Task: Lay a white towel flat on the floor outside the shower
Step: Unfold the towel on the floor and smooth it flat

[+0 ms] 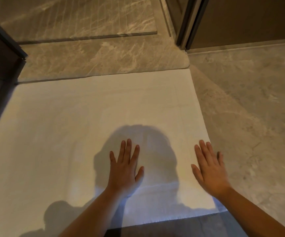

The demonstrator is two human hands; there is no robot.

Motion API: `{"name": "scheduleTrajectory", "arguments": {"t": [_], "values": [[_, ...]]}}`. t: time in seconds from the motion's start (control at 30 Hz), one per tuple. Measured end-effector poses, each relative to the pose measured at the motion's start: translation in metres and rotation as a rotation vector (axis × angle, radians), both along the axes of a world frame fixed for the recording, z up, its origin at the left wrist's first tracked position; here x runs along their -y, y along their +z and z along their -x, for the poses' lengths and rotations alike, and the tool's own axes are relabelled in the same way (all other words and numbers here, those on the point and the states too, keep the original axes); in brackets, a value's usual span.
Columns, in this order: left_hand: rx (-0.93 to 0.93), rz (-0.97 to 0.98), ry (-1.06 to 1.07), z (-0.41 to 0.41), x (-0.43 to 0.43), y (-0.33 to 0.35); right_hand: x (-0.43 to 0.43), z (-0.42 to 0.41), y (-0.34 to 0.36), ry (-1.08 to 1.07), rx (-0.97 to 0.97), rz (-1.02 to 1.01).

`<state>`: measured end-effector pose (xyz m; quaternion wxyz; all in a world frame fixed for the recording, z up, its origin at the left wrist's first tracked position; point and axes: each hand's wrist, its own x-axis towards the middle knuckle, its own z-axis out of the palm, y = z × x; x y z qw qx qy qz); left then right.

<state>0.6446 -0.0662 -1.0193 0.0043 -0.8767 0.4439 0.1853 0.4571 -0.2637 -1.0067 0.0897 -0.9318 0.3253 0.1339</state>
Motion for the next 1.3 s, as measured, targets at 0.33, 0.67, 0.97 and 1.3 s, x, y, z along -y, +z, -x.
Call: {"name": "scheduleTrajectory", "arguments": {"t": [0.33,0.67,0.97,1.3], "values": [[-0.035,-0.038,-0.031,0.035,-0.017,0.007,-0.082,-0.018,0.002,0.313,0.048,-0.134],[0.047,0.135,0.155,-0.068,0.029,0.004,-0.007,-0.103,-0.004,0.161,0.137,-0.147],[0.062,0.145,0.155,-0.108,0.061,-0.011,-0.002,-0.215,-0.017,0.338,0.222,-0.139],[0.087,0.178,0.168,-0.109,0.059,-0.01,0.098,-0.259,-0.032,0.206,0.336,-0.078]]}}
